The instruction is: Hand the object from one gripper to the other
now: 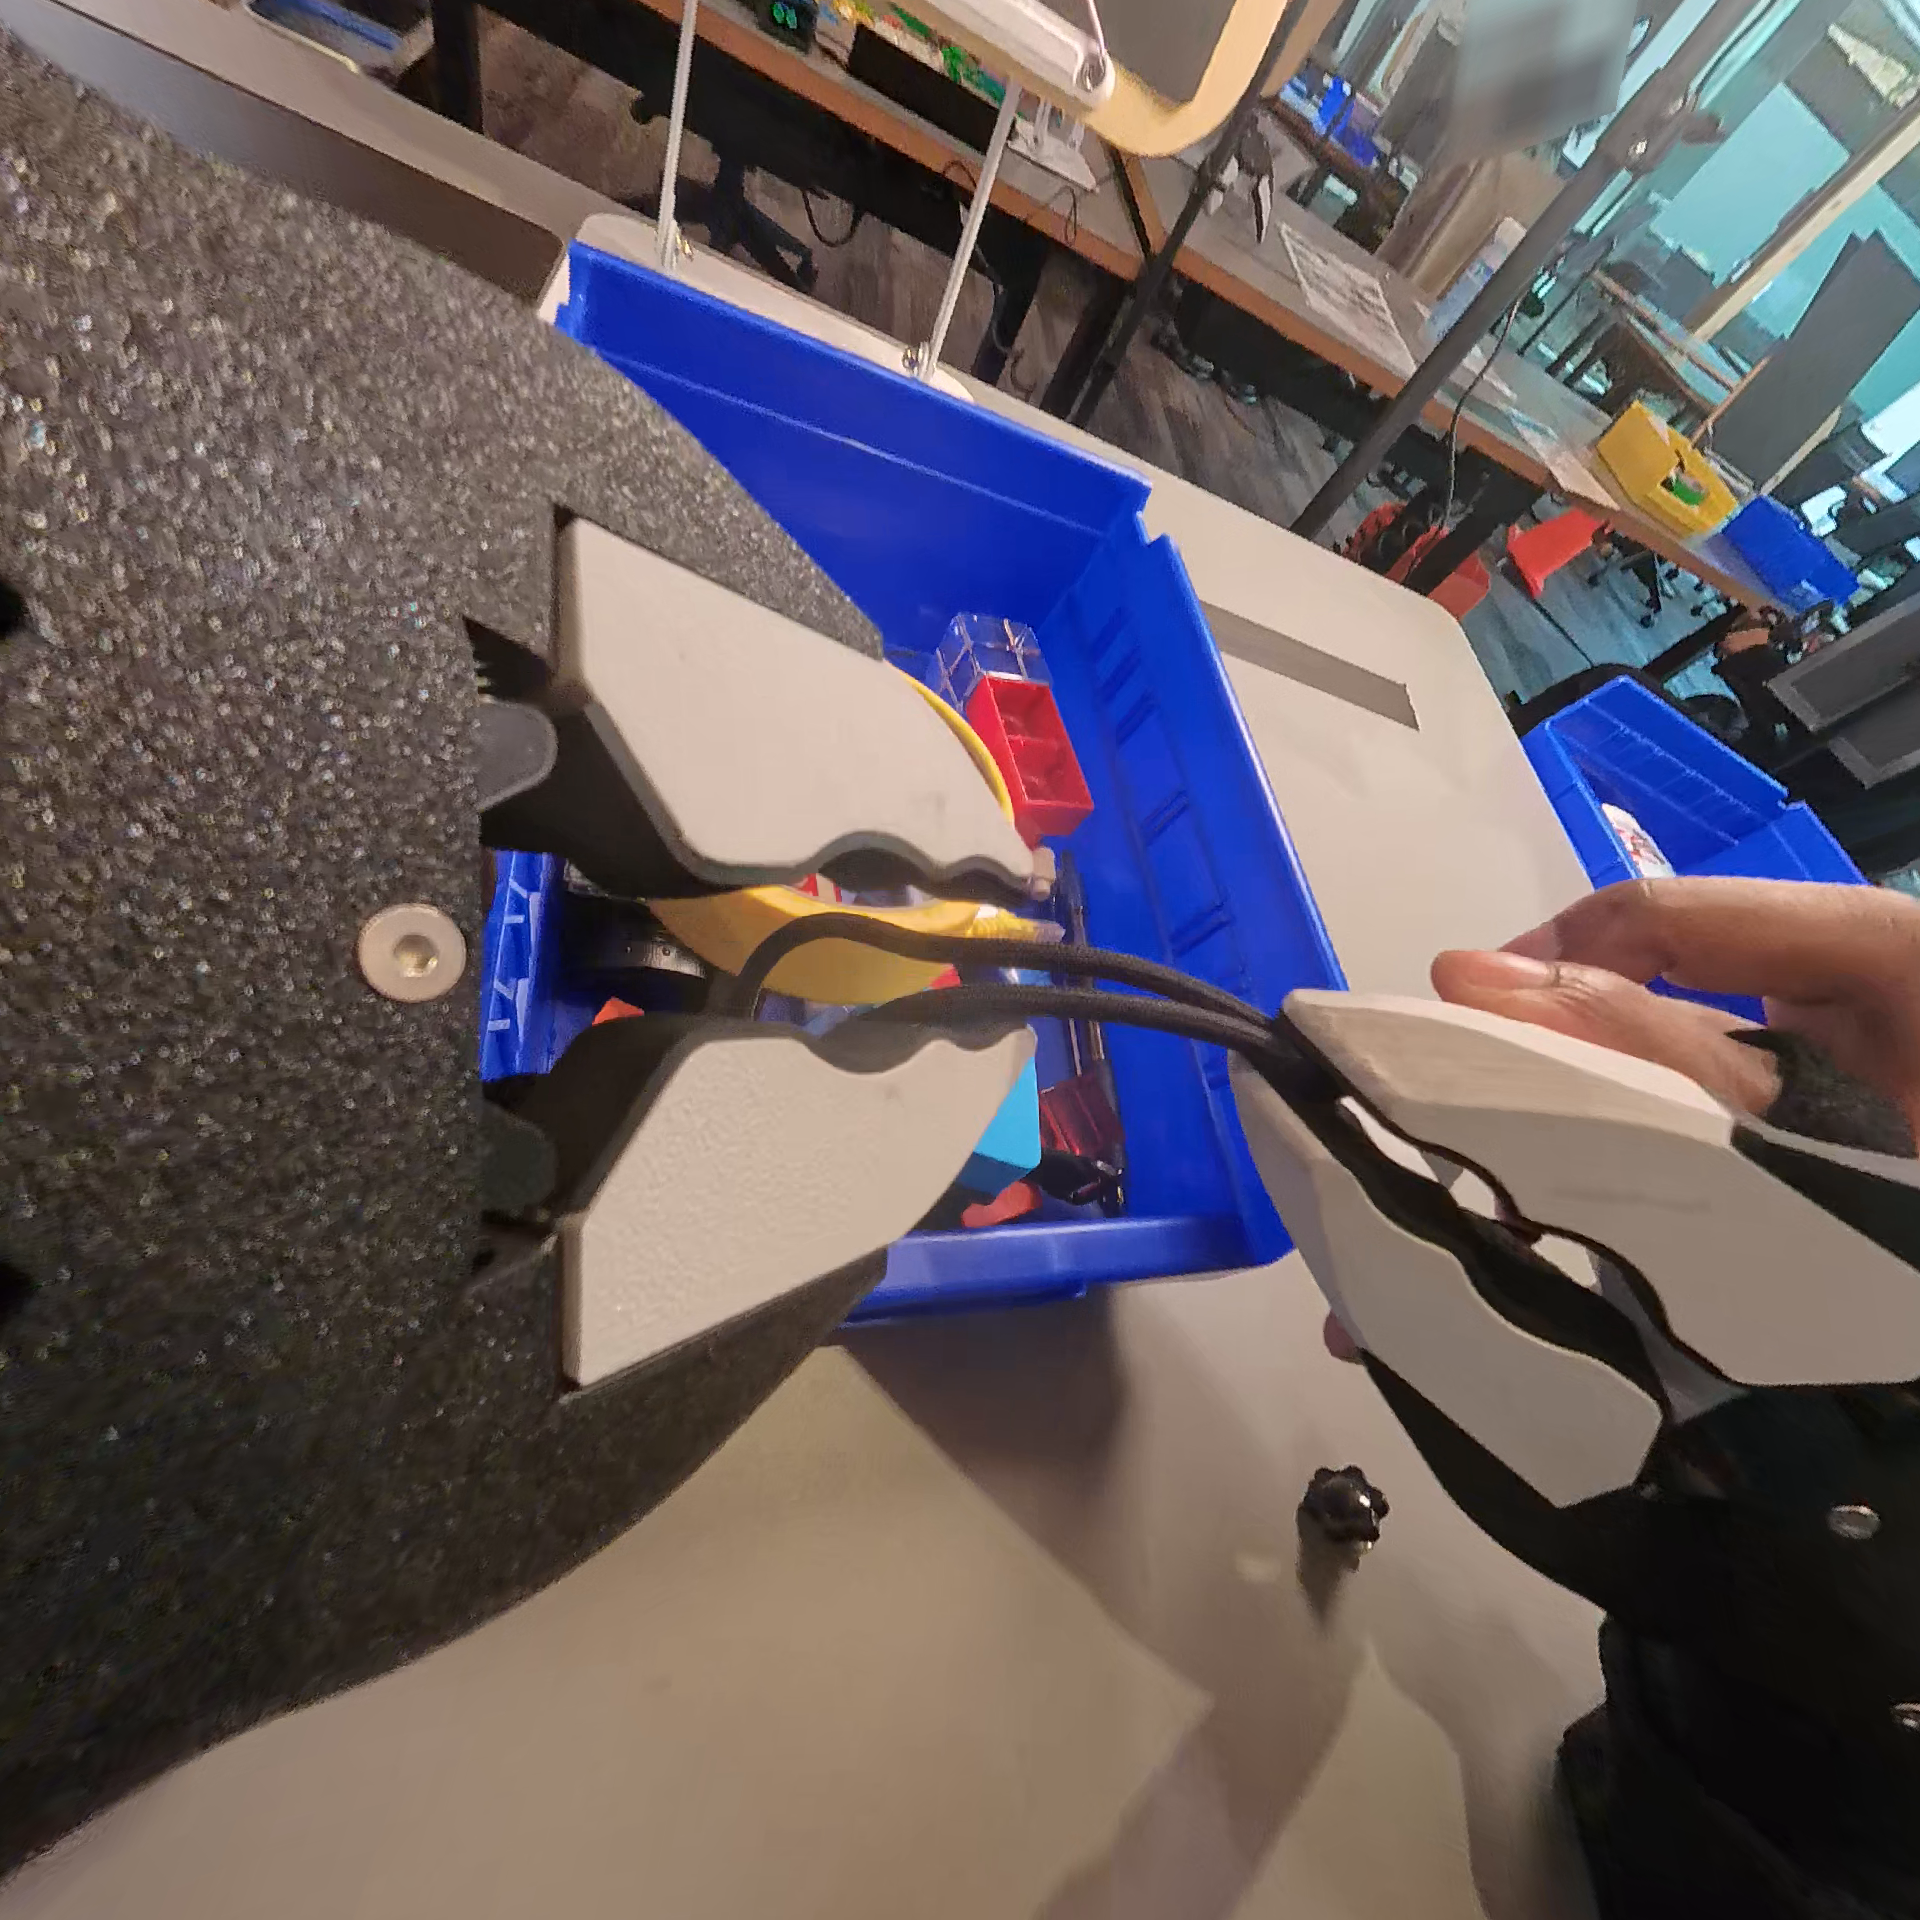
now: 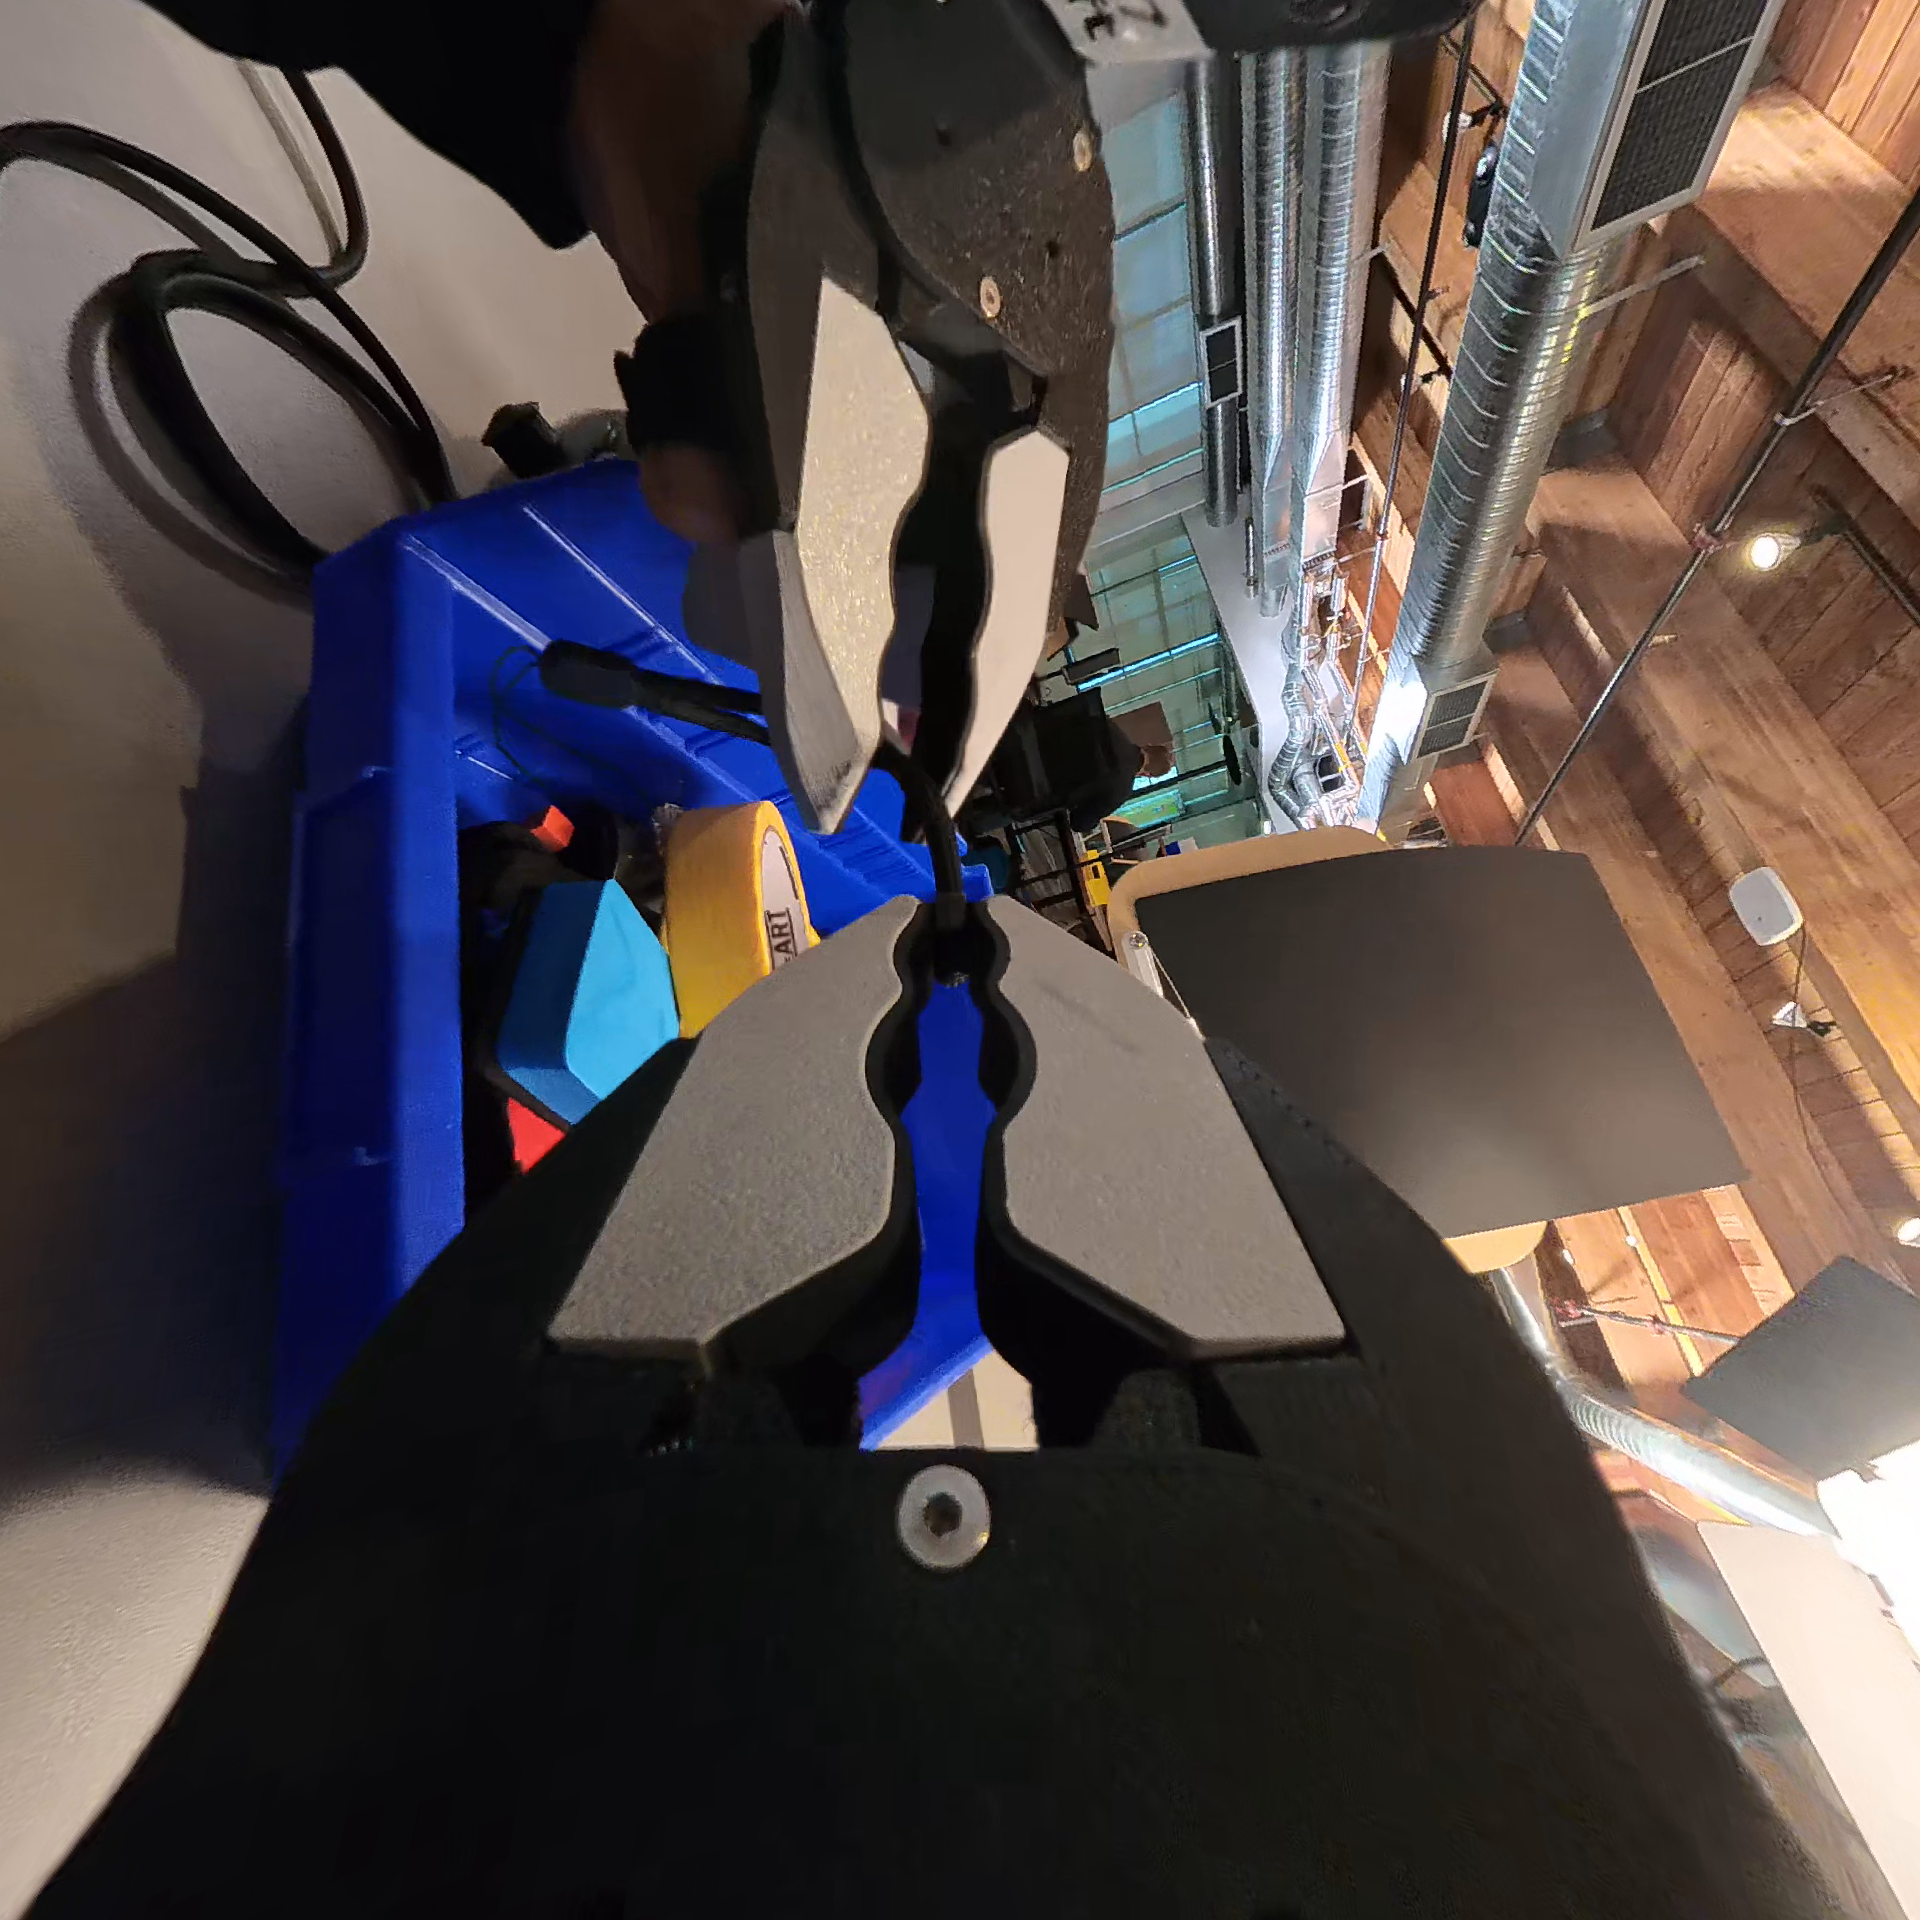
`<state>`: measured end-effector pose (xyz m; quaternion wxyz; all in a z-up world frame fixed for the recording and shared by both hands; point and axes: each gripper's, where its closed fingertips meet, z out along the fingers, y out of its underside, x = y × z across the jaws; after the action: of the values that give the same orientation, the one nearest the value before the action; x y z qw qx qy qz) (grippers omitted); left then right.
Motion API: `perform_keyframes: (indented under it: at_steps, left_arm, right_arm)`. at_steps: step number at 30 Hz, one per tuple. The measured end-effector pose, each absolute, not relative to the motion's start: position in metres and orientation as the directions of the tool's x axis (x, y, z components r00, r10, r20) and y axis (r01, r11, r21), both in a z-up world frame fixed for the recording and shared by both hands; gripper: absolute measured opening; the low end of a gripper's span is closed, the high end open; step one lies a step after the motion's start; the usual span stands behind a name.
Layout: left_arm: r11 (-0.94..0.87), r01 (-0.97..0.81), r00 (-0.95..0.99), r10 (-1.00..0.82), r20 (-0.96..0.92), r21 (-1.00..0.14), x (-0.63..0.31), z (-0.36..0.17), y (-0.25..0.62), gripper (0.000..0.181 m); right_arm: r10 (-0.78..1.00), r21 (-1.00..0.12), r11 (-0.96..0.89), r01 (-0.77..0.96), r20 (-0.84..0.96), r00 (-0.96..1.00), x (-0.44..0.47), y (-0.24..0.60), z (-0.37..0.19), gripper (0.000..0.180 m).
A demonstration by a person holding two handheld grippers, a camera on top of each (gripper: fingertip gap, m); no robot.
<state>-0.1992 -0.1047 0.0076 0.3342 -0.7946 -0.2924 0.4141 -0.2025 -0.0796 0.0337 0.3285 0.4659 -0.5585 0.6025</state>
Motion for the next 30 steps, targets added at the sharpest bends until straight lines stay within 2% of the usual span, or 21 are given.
perform_keyframes:
  at_steps: [1,6,11,15,18,26,30]
  left_arm:
    - [-0.608,0.186,0.475,0.743,-0.471,-0.772,-0.199,0.01,-0.105,0.024]
    - [-0.659,0.185,0.459,0.714,-0.528,-0.729,-0.201,0.009,-0.1,0.027]
    - [-0.71,0.187,0.466,0.672,-0.575,-0.679,-0.206,-0.002,-0.096,0.004]
    - [-0.672,0.178,0.478,0.697,-0.534,-0.718,-0.206,-0.002,-0.097,0.003]
    - [-0.635,0.162,0.486,0.717,-0.499,-0.755,-0.205,0.002,-0.097,0.003]
    - [-0.667,0.162,0.496,0.692,-0.524,-0.727,-0.205,-0.001,-0.093,0.003]
    - [-0.681,0.17,0.496,0.683,-0.536,-0.712,-0.205,-0.002,-0.094,0.003]
  right_arm:
    - [-0.119,-0.361,-0.157,-0.919,0.931,-0.346,-0.203,-0.08,0.034,0.005]
    - [-0.121,-0.354,-0.178,-0.918,0.934,-0.337,-0.195,-0.08,0.032,0.005]
    - [-0.104,-0.357,-0.176,-0.918,0.934,-0.343,-0.195,-0.081,0.033,0.009]
    - [-0.135,-0.409,-0.176,-0.895,0.911,-0.39,-0.202,-0.078,0.035,0.023]
    - [-0.145,-0.425,-0.18,-0.887,0.904,-0.403,-0.205,-0.076,0.037,0.026]
    - [-0.119,-0.397,-0.187,-0.899,0.917,-0.38,-0.195,-0.081,0.033,0.024]
    - [-0.083,-0.36,-0.176,-0.916,0.933,-0.35,-0.197,-0.083,0.034,0.006]
